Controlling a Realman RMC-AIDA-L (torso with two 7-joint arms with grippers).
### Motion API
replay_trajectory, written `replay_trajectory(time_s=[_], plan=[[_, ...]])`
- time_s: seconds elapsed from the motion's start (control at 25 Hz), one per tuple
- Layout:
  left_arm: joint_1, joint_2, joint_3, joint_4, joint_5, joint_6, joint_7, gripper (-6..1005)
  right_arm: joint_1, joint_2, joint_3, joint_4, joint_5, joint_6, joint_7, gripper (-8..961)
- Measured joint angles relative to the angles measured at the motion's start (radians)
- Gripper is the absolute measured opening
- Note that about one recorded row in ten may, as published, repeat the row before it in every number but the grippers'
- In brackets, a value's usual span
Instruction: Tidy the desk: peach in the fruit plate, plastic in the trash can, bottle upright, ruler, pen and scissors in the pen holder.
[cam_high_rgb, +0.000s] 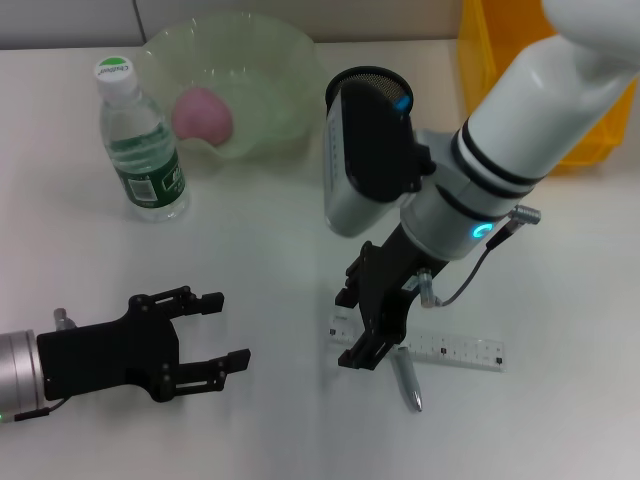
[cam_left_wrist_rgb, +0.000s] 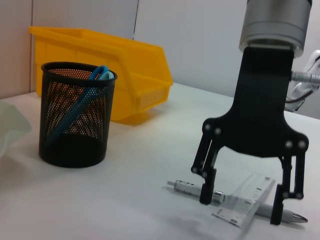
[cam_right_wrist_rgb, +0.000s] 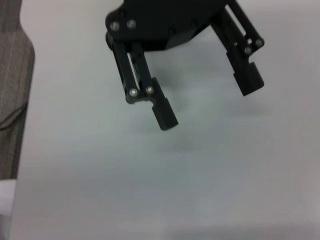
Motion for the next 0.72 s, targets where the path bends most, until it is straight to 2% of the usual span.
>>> replay_trajectory(time_s=[0.16,0.6,0.72], plan=[[0.001,-0.002,0.000,0.000,0.000,-0.001,0.000,797,-0.003,0.001,-0.040,0.000,0.001,0.030,0.013,676],[0.006,-0.006,-0.005,0.001,-0.002,-0.002,0.000,797,-0.005,0.001,-0.067,0.002,0.002,0.051,0.017,652],[0.006,-0.006,-0.005,0.001,-0.003,-0.002,0.000,797,-0.005,0.001,-0.066,-0.002,0.002,0.053,0.017,546]])
